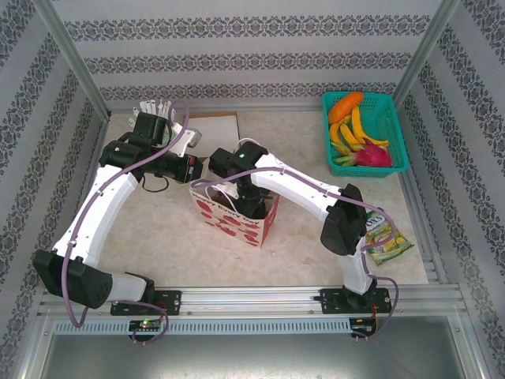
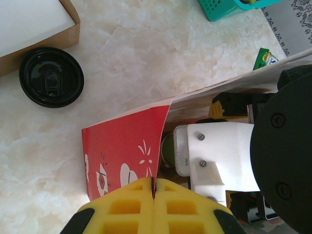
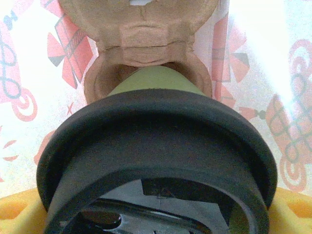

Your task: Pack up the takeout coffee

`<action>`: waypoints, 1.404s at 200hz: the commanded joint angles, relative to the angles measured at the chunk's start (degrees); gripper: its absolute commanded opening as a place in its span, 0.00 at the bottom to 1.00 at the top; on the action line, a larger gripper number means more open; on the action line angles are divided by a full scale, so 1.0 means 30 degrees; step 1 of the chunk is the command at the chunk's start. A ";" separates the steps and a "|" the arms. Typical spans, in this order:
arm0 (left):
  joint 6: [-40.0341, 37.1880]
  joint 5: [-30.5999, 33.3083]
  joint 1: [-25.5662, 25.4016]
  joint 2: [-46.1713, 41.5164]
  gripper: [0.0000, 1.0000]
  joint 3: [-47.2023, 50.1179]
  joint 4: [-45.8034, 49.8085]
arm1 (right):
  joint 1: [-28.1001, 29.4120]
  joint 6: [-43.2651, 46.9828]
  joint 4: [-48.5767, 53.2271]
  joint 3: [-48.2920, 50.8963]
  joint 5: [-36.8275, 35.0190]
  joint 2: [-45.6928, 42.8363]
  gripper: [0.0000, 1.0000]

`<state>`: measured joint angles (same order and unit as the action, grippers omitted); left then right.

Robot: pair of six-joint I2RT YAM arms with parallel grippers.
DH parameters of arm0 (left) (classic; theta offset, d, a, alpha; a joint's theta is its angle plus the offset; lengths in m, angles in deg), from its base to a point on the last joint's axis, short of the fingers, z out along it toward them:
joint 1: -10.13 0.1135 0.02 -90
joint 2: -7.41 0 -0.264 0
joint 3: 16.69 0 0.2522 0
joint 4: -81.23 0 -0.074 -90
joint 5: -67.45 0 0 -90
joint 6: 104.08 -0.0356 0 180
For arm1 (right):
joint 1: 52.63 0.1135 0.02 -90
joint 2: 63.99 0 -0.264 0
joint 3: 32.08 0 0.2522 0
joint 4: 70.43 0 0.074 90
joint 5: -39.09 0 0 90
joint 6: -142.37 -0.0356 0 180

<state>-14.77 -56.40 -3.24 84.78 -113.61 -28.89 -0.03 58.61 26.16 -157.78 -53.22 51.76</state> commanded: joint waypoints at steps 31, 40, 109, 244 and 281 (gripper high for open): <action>-0.0137 -0.0290 0.0294 -0.0397 0.00 0.0157 -0.0410 | -0.0217 0.0187 -0.0564 0.0423 -0.0085 -0.0731 0.60; -0.0137 -0.0334 0.0267 -0.0391 0.00 0.0151 -0.0377 | -0.0218 0.0176 -0.0619 0.0460 -0.0053 -0.0756 0.60; -0.0063 -0.0526 0.0269 -0.0383 0.00 0.0091 -0.0279 | -0.0278 0.0234 -0.0890 0.0791 0.0021 -0.0704 0.60; 0.0039 -0.0554 0.0286 -0.0431 0.00 0.0355 -0.0512 | -0.0336 0.0209 -0.1183 0.1180 0.0070 -0.0720 0.60; 0.0039 -0.0613 0.0277 -0.0389 0.00 0.0355 -0.0564 | -0.0336 0.0181 -0.1311 0.1316 0.0130 -0.0673 0.60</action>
<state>-14.75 -56.66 -3.24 84.78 -113.33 -28.94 -0.77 58.76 23.15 -154.79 -53.04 51.23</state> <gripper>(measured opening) 0.064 0.814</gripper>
